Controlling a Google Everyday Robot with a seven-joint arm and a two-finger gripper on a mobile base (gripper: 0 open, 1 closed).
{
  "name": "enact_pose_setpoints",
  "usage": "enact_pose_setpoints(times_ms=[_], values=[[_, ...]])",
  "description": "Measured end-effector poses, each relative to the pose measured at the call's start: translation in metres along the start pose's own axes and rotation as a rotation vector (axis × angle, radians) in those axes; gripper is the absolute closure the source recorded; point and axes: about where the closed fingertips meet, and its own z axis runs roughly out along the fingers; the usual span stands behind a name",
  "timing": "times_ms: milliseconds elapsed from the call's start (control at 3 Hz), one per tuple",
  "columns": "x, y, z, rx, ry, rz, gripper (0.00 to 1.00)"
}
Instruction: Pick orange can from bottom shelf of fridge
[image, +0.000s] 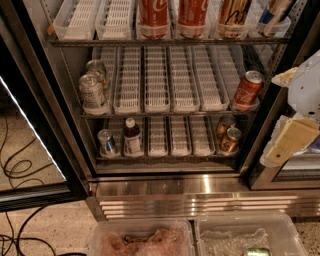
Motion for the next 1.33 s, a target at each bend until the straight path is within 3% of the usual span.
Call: enact_pose_setpoints(times_ms=[333, 1000, 1333], values=[[-0.001, -0.002, -0.005, 0.007, -0.023, 0.006, 0.00], [0.000, 0.011, 0.034, -0.020, -0.092, 0.183, 0.00], [-0.014, 0.024, 0.063, -0.011, -0.171, 0.216, 0.00]])
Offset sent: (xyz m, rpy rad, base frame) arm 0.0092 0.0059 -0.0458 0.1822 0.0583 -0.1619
